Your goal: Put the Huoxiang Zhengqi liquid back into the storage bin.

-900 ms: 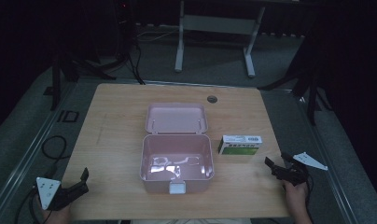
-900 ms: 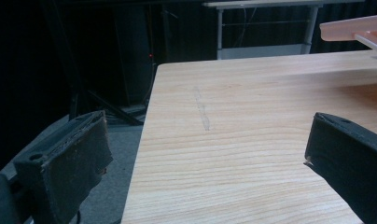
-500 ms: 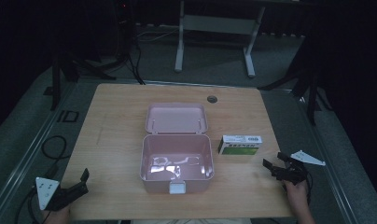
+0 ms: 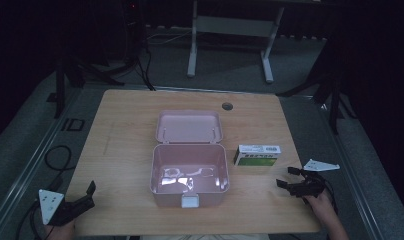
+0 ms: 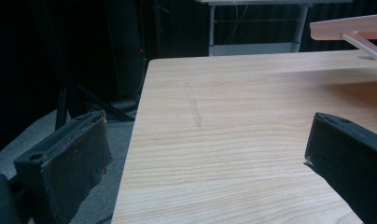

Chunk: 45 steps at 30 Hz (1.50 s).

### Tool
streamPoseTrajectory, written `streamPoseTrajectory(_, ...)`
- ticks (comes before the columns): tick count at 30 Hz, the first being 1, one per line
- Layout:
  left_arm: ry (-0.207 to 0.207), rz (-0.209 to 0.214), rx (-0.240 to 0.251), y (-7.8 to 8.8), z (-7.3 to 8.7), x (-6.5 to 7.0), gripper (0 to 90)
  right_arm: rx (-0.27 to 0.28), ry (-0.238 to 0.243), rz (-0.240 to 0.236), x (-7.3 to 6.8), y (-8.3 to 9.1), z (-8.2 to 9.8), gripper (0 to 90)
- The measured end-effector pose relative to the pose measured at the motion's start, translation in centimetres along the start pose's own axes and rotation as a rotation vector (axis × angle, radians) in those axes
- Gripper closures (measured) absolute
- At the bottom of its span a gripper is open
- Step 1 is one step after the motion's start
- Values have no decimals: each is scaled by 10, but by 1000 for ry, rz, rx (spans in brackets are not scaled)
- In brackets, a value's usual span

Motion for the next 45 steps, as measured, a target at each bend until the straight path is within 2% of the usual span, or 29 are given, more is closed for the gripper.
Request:
streamPoseTrajectory(3,1,2,-1,0,0,0,2,-32,27,-44,-4,0,-2,129)
streamPoseTrajectory(6,0,3,-1,0,0,0,2,-92,76,-72,-8,-2,-2,129)
streamPoseTrajectory(13,5,5,3,1,0,0,2,-166,128,-116,-12,0,-1,129)
streamPoseTrajectory(16,5,8,1,1,0,0,2,-217,160,-132,-13,1,0,129)
streamPoseTrajectory(24,6,11,1,1,0,0,2,-374,223,-118,-13,6,0,130)
streamPoseTrajectory(28,7,13,1,1,0,1,2,-422,243,-129,-14,8,-3,130)
streamPoseTrajectory(36,6,18,-1,1,0,1,2,-544,342,-131,-19,13,-10,127)
streamPoseTrajectory(39,5,19,-3,1,0,1,2,-592,396,-136,-21,14,-11,128)
streamPoseTrajectory(45,2,22,-6,1,0,1,2,-691,449,-145,-26,15,-13,134)
Point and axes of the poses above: each handheld gripper's, and its own axes: y roughly backward along the jaws, z roughly out of its underside, x roughly to its right, the point moved 6 cm from there along -y, roughly forward along the jaws, and after that the axes turned 1 degree about -y, right-handed, at the moved point
